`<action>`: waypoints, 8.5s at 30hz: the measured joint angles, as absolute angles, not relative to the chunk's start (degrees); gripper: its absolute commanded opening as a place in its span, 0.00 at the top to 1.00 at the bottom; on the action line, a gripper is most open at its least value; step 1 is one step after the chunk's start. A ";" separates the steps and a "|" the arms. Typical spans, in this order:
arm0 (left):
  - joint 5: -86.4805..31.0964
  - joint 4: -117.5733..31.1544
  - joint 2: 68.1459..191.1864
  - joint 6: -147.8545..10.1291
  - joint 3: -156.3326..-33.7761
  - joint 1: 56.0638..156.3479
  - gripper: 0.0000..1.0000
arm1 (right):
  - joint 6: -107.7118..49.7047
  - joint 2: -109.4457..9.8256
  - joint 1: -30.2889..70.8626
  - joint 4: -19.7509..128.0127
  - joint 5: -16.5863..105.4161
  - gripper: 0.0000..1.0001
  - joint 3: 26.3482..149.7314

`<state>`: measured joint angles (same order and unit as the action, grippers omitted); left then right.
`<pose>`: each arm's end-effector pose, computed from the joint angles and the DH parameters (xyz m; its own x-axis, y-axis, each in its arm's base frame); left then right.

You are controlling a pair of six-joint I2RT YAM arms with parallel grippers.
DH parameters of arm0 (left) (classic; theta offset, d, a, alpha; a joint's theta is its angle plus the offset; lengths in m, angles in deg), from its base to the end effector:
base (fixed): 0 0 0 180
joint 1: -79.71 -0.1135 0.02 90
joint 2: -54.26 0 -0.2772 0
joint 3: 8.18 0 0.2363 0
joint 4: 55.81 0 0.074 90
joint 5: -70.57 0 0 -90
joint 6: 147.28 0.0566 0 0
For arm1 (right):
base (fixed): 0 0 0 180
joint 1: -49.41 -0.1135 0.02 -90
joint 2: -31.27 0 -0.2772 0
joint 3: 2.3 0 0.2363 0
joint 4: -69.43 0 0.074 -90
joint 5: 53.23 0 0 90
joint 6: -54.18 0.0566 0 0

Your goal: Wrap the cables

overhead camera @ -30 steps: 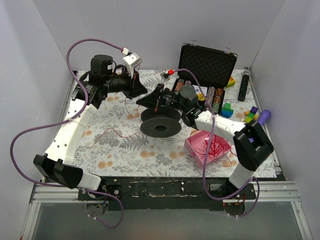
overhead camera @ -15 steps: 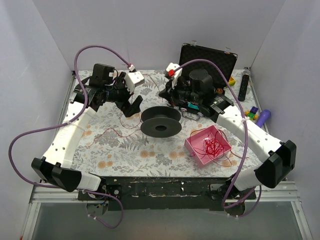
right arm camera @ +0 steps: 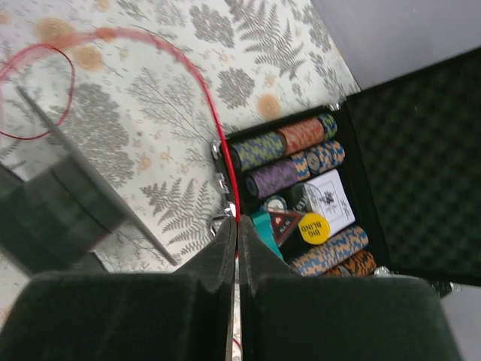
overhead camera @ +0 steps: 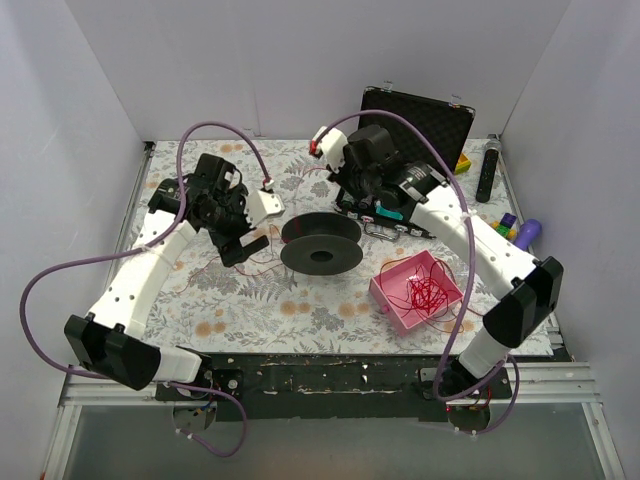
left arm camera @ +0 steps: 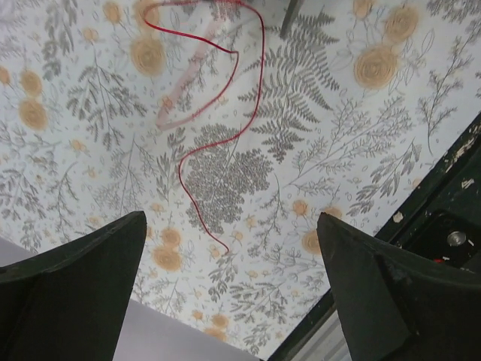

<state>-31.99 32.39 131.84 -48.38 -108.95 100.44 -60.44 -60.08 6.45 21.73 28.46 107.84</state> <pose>0.2128 -0.0937 0.3601 -0.7708 0.4532 -0.4479 0.5574 0.8201 -0.1294 0.2720 0.2421 0.4039 -0.0793 -0.6371 -0.7667 -0.6762 0.5994 -0.4282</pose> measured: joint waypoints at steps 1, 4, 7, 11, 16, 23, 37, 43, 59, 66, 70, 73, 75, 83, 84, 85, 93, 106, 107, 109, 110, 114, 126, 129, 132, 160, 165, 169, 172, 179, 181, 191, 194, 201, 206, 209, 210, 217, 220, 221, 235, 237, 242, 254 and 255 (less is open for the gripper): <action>-31.11 32.72 131.62 -48.05 -107.85 100.44 0.02 | -60.16 -61.33 6.96 20.14 27.34 0.99 109.46; -29.74 33.55 131.43 -47.59 -105.58 100.39 0.02 | -59.26 -64.15 8.64 17.03 25.40 0.99 113.48; -30.41 32.65 131.29 -48.57 -105.45 100.39 0.02 | -58.69 -64.69 9.80 15.72 25.59 0.99 114.66; -32.73 27.23 131.29 -53.58 -108.84 100.39 0.02 | -58.82 -63.36 8.53 16.49 30.49 0.99 112.50; -37.91 19.12 131.36 -61.58 -115.07 100.37 0.10 | -61.27 -56.54 4.90 19.29 41.16 0.99 103.87; -49.23 9.59 131.69 -70.04 -115.81 100.33 0.34 | -66.56 -47.38 2.54 22.15 44.19 0.99 92.04; -66.50 -1.66 137.68 -75.81 -105.25 101.33 0.54 | -72.46 -47.86 2.89 30.28 43.36 0.99 84.50; -65.34 -4.44 138.38 -76.55 -103.81 102.91 0.56 | -75.13 -47.84 2.89 32.60 44.83 0.99 83.71; -63.35 -4.88 139.67 -73.38 -102.96 104.59 0.64 | -76.66 -44.69 3.68 35.90 49.07 0.99 82.23; -65.54 -4.00 139.80 -72.13 -102.98 104.77 0.57 | -76.57 -44.54 4.49 36.73 51.17 0.99 81.92; -66.39 -4.03 140.52 -71.35 -103.09 105.86 0.57 | -76.40 -44.54 5.12 36.95 52.92 0.99 81.92; -67.57 -4.00 141.26 -71.15 -103.20 106.58 0.55 | -76.18 -44.54 5.47 36.95 53.57 0.99 81.92; -68.44 -3.87 141.50 -71.19 -103.44 106.73 0.53 | -76.02 -44.54 5.71 36.92 53.70 0.99 81.92; -68.03 -4.00 141.57 -71.63 -107.68 106.80 0.34 | -74.67 -43.86 7.00 37.43 53.86 0.99 80.39; -67.83 -4.18 141.57 -71.65 -108.07 106.80 0.34 | -74.56 -43.69 7.04 37.62 53.86 0.99 79.98; -67.72 -4.46 141.59 -71.65 -108.25 106.80 0.34 | -74.43 -43.53 7.07 37.75 53.86 0.99 79.58; -66.76 -5.56 143.16 -71.63 -107.40 108.61 0.49 | -72.99 -43.23 7.42 39.28 54.66 0.99 78.77; -64.23 -6.69 144.08 -72.53 -106.46 109.90 1.00 | -70.25 -42.16 9.05 41.32 55.36 0.58 78.12; -63.35 -7.33 144.06 -73.03 -106.24 109.92 1.00 | -69.12 -42.18 9.32 41.43 55.12 0.49 78.12; -60.58 -8.07 144.06 -74.01 -105.73 109.86 1.00 | -66.65 -42.16 10.26 41.56 54.71 0.38 78.12; -59.35 -8.29 144.06 -74.28 -105.52 109.81 1.00 | -65.01 -42.16 11.24 41.71 54.79 0.35 78.12; -56.75 -8.51 143.95 -74.65 -104.51 109.64 1.00 | -58.63 -41.35 18.43 43.90 56.76 0.32 77.31; -53.23 -7.09 142.94 -74.58 -102.85 109.64 1.00 | -58.58 -50.44 27.39 41.99 69.96 0.33 76.96; -52.75 -6.21 142.07 -74.39 -102.85 109.64 1.00 | -60.44 -54.62 27.39 40.22 72.24 0.41 78.71; -52.16 -5.69 140.93 -73.99 -102.67 109.64 1.00 | -62.56 -57.87 27.39 38.30 74.73 0.58 81.16; -45.69 0.80 130.35 -74.19 -95.92 109.44 1.00 | -102.67 -84.43 18.56 0.97 87.47 0.48 121.35; -45.43 -3.87 129.87 -75.74 -92.51 109.44 1.00 | -94.41 -80.98 18.19 14.52 85.72 0.39 114.44; -47.13 -5.23 129.87 -77.25 -92.01 109.44 1.00 | -86.06 -73.89 18.39 26.78 83.08 0.36 105.48; -49.08 -5.36 129.90 -78.30 -91.68 109.40 1.00 | -81.51 -69.46 18.58 33.36 81.85 0.35 102.77; -55.09 -5.60 130.05 -81.40 -90.48 109.55 1.00 | -72.18 -66.27 18.52 41.78 76.70 0.36 102.36; -55.07 -6.04 130.38 -83.15 -90.50 109.55 1.00 | -68.77 -66.24 18.54 42.87 73.70 0.36 102.03; -42.33 -13.12 130.70 -88.13 -90.11 109.73 1.00 | -56.77 -61.44 18.65 46.41 68.94 0.36 96.15; -40.49 -13.62 130.66 -89.03 -90.06 109.79 1.00 | -55.48 -60.12 18.65 47.63 72.98 0.37 93.64; -38.37 -13.73 130.60 -90.34 -90.11 109.81 1.00 | -54.52 -60.19 18.65 48.11 83.08 0.40 92.41; -38.06 -13.73 130.55 -90.58 -90.11 109.84 1.00 | -57.21 -62.90 18.54 47.20 87.14 0.52 93.27; -38.06 -13.75 130.55 -90.65 -90.11 109.84 1.00 | -59.87 -66.03 18.54 44.33 89.42 0.54 94.12; -38.06 -13.75 130.55 -90.67 -90.11 109.84 1.00 | -60.31 -66.77 18.54 43.83 89.74 0.56 94.27; -38.04 -13.75 130.55 -90.69 -90.11 109.84 1.00 | -62.19 -68.93 18.54 41.40 90.73 0.89 94.49; -37.50 -13.71 130.49 -90.52 -90.11 109.84 1.00 | -62.63 -68.93 18.54 41.47 91.08 0.94 94.49; -37.17 -13.71 130.46 -90.47 -90.13 109.81 1.00 | -62.73 -68.93 18.54 41.49 91.01 0.95 94.49; -36.51 -11.74 130.46 -89.31 -91.11 109.84 1.00 | -64.55 -69.00 18.15 34.96 88.13 0.99 99.32; -36.51 -11.61 130.55 -89.07 -91.22 109.84 0.86 | -64.64 -69.00 18.04 34.89 87.67 0.99 99.32; -35.79 -9.27 130.88 -87.02 -92.64 109.79 0.49 | -64.64 -69.00 17.89 36.05 84.19 0.99 99.21; -34.26 -0.31 132.74 -83.59 -103.88 109.55 0.21 | -64.75 -68.74 14.61 42.76 76.11 0.99 96.87; -33.91 -0.33 132.74 -83.22 -104.68 109.51 0.21 | -64.83 -68.63 14.28 42.93 75.71 0.99 96.87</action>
